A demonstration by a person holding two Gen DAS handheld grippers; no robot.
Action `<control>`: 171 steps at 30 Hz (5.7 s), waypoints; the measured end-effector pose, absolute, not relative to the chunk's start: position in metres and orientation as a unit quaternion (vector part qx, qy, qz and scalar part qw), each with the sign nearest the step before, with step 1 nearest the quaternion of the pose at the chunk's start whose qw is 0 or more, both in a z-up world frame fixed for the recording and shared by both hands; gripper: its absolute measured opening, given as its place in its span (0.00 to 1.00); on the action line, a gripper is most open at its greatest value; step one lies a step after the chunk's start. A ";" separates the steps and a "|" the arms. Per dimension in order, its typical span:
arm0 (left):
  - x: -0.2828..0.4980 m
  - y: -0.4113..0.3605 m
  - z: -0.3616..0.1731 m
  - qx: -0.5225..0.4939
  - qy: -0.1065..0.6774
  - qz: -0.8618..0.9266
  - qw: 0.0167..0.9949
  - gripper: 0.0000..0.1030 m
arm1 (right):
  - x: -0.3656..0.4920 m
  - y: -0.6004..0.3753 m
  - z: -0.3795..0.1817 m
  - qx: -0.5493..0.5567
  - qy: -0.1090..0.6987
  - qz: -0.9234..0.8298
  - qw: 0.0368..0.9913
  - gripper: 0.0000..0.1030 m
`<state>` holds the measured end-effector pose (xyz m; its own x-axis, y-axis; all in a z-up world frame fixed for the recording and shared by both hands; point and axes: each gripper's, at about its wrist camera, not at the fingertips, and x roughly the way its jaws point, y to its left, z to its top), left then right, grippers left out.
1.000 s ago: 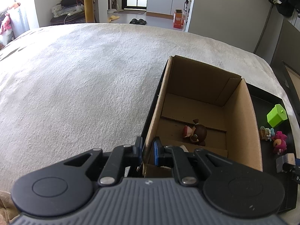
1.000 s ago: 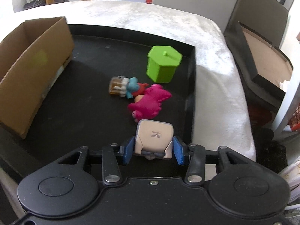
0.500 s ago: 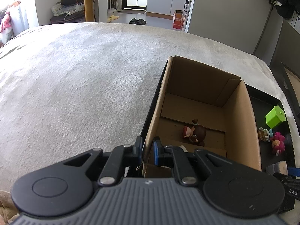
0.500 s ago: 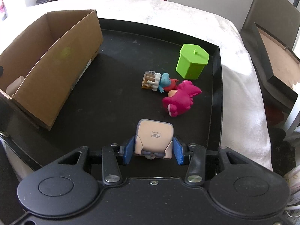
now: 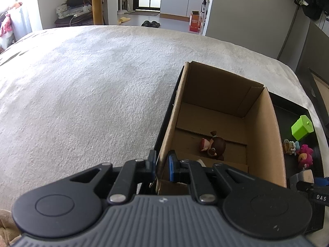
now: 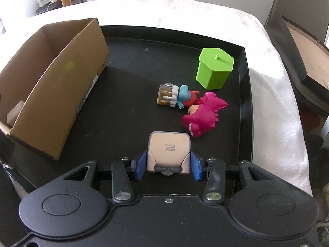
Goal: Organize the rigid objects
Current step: 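Carry the beige cube charger with the right gripper and release it into the box, then move the right gripper to the pink plush toy and grasp it, then carry the pink plush toy with the right gripper and release it into the box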
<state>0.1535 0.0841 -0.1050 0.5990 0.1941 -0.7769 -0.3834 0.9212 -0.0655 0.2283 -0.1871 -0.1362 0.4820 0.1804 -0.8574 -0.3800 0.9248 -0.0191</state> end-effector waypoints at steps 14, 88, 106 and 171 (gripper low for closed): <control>0.154 0.084 -0.103 -0.114 0.417 0.163 0.887 0.11 | 0.234 -0.173 -0.095 -0.089 0.443 0.183 0.873 0.42; 0.151 0.095 -0.108 -0.148 0.408 0.152 0.888 0.11 | 0.220 -0.050 -0.043 -0.150 0.384 0.308 0.857 0.50; 0.153 0.090 -0.106 -0.133 0.410 0.161 0.888 0.10 | 0.213 -0.121 -0.067 -0.151 0.406 0.250 0.866 0.50; 0.156 0.085 -0.107 -0.115 0.414 0.170 0.887 0.10 | 0.275 -0.179 -0.161 -0.142 0.476 0.128 0.859 0.38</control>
<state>0.1561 0.0848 -0.1066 0.6004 0.2063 -0.7726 -0.3960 0.9161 -0.0631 0.2751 -0.1789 -0.1609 0.5146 0.0857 -0.8531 -0.3551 0.9270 -0.1211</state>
